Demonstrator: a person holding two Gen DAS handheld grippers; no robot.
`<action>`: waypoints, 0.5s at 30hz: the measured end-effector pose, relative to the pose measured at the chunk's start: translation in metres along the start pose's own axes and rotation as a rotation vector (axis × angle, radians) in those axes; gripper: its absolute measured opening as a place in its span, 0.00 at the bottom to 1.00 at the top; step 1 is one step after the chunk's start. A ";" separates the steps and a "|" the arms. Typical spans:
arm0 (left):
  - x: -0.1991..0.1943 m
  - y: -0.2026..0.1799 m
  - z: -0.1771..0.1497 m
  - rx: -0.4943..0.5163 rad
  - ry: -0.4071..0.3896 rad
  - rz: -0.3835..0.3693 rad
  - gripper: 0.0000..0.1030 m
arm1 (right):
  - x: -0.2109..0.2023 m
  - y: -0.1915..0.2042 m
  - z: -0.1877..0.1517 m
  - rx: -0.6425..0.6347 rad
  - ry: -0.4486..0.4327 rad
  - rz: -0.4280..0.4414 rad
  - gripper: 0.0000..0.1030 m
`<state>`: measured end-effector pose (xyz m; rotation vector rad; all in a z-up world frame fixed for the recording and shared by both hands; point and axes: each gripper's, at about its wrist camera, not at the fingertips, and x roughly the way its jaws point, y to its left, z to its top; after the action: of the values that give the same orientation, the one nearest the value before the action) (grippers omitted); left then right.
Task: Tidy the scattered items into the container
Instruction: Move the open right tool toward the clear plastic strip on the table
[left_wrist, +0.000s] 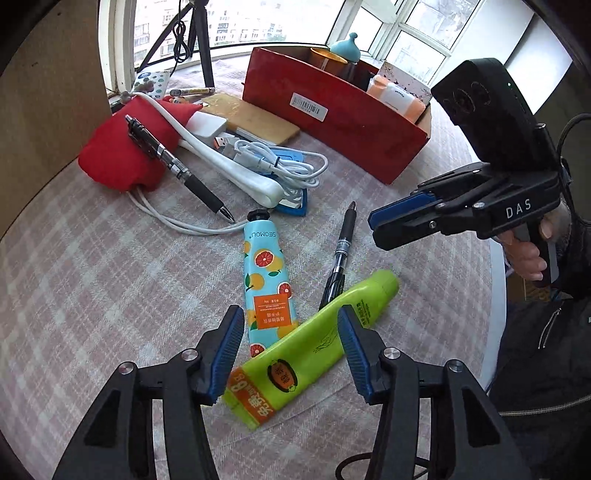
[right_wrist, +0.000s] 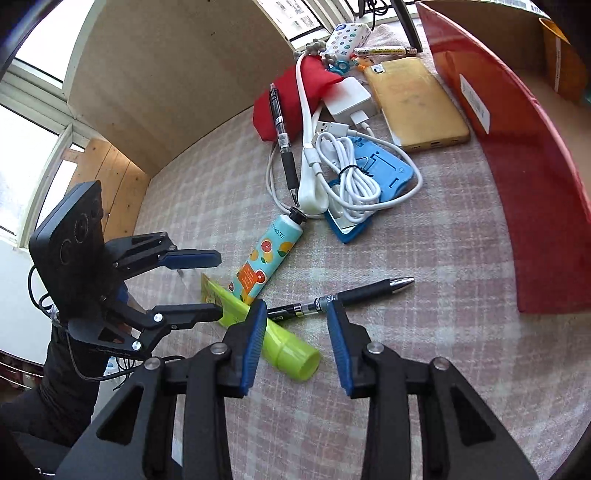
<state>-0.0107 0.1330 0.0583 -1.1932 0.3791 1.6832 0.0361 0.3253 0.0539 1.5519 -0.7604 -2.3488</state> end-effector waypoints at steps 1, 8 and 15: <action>-0.008 -0.001 -0.005 -0.019 -0.021 0.011 0.48 | -0.006 -0.003 -0.001 0.007 -0.015 -0.007 0.33; -0.040 0.007 -0.050 -0.176 -0.061 0.086 0.48 | -0.015 -0.015 -0.008 0.012 -0.023 -0.043 0.33; -0.028 0.001 -0.072 -0.237 -0.028 0.045 0.48 | 0.013 0.037 -0.021 -0.166 0.064 0.006 0.33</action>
<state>0.0271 0.0664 0.0480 -1.3393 0.1938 1.8196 0.0462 0.2820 0.0568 1.5432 -0.5399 -2.2821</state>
